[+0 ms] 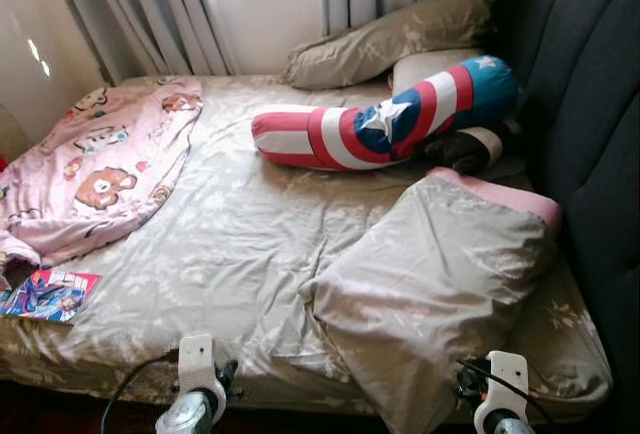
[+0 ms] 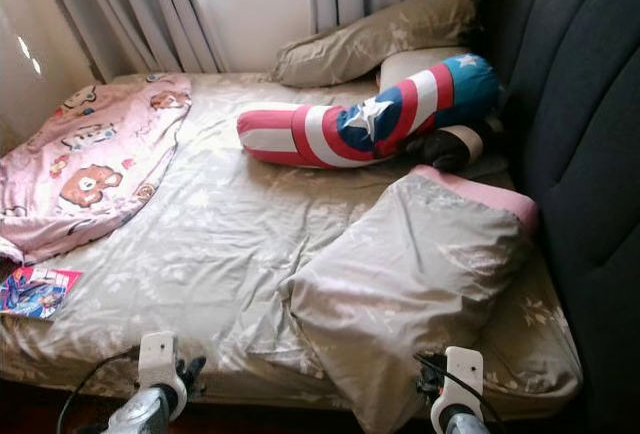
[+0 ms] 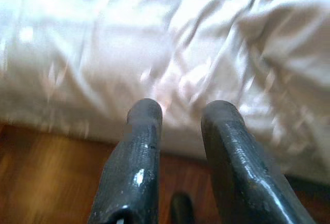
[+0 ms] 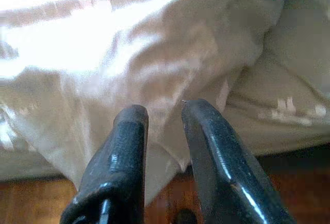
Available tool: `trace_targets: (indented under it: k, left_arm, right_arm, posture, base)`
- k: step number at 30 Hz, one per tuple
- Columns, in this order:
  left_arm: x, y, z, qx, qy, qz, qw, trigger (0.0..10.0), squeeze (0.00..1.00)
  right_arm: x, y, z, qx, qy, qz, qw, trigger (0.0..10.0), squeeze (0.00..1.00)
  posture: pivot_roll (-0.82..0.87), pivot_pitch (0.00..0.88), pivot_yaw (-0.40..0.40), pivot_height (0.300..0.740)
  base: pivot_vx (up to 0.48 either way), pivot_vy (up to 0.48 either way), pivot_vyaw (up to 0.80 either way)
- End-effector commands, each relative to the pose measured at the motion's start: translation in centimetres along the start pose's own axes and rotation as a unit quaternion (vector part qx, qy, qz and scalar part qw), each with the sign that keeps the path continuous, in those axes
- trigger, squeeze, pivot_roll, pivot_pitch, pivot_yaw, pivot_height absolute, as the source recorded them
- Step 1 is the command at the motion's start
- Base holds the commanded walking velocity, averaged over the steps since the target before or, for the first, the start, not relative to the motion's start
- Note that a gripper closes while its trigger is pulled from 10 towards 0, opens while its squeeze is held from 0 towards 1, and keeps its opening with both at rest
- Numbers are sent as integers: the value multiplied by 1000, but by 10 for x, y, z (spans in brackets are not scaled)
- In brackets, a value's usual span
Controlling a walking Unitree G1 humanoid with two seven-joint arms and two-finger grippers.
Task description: Clean up the room
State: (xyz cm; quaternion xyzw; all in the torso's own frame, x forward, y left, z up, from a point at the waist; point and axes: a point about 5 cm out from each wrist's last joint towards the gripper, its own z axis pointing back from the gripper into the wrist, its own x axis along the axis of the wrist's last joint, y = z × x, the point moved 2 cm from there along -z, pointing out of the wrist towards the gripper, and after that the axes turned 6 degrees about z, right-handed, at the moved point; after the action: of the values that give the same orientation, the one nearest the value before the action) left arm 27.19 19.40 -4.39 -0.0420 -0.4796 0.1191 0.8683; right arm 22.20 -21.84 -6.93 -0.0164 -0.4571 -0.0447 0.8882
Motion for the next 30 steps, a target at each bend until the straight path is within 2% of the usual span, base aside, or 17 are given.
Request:
trace_targets:
  k: [1,3,5,7,10,17,18,19,20,21,24,26,30]
  left_arm:
    - [22,-4,-5,-11,-41,-6,999,10000,0]
    - [41,-15,-9,-25,-79,-9,996,10000,0]
    - [49,-21,-10,-32,-97,-11,995,10000,0]
    - [58,-29,-10,-44,-121,-47,991,10000,0]
    - [59,-28,-8,-39,-138,-27,989,10000,0]
    - [44,-32,-2,-45,-144,-30,988,10000,0]
    - [40,-30,-1,-41,-141,-29,989,10000,0]
    - [34,-27,2,-35,-139,-26,989,10000,0]
    - [34,-27,2,-35,-139,-26,989,10000,0]
    - [31,-26,3,-33,-139,-25,989,10000,0]
    - [27,-24,6,-27,-142,-20,989,10000,0]
    - [24,-23,9,-17,-150,-8,988,10000,0]
    - [25,-30,10,-24,-162,-16,986,10000,0]
  right_arm:
    - [6,3,0,5,-26,-7,1000,10000,0]
    - [11,5,0,17,-45,2,999,10000,0]
    - [12,5,0,20,-53,4,998,10000,0]
    - [14,5,1,21,-64,0,998,10000,0]
    - [12,4,3,25,-71,0,997,10000,0]
    - [0,0,11,26,-64,1,998,10000,0]
    - [44,3,-5,31,-120,13,992,10000,0]
    - [112,9,-20,38,-202,28,978,10000,0]
    - [112,9,-20,38,-202,28,978,10000,0]
    - [128,9,-21,39,-221,33,974,10000,0]
    - [127,8,-19,45,-226,52,972,10000,0]
    - [133,7,-16,56,-244,78,965,10000,0]
    - [138,-1,-14,57,-251,82,963,10000,0]
  posture:
    - [-50,0,99,740]
    - [-50,0,99,740]
    - [-56,0,95,740]
    - [-64,0,92,740]
    - [-67,0,85,740]
    - [-56,0,55,740]
    - [-57,0,49,740]
    - [-60,0,36,740]
    - [-60,0,36,740]
    - [-61,0,33,740]
    - [-80,0,4,740]
    - [-103,0,-25,740]
    - [-74,0,-48,740]
  base:
    - [0,0,0]
    - [0,0,0]
    - [0,0,0]
    - [0,0,0]
    - [0,0,0]
    - [0,0,0]
    - [0,0,0]
    - [0,0,0]
    - [0,0,0]
    - [0,0,0]
    - [0,0,0]
    - [0,0,0]
    - [0,0,0]
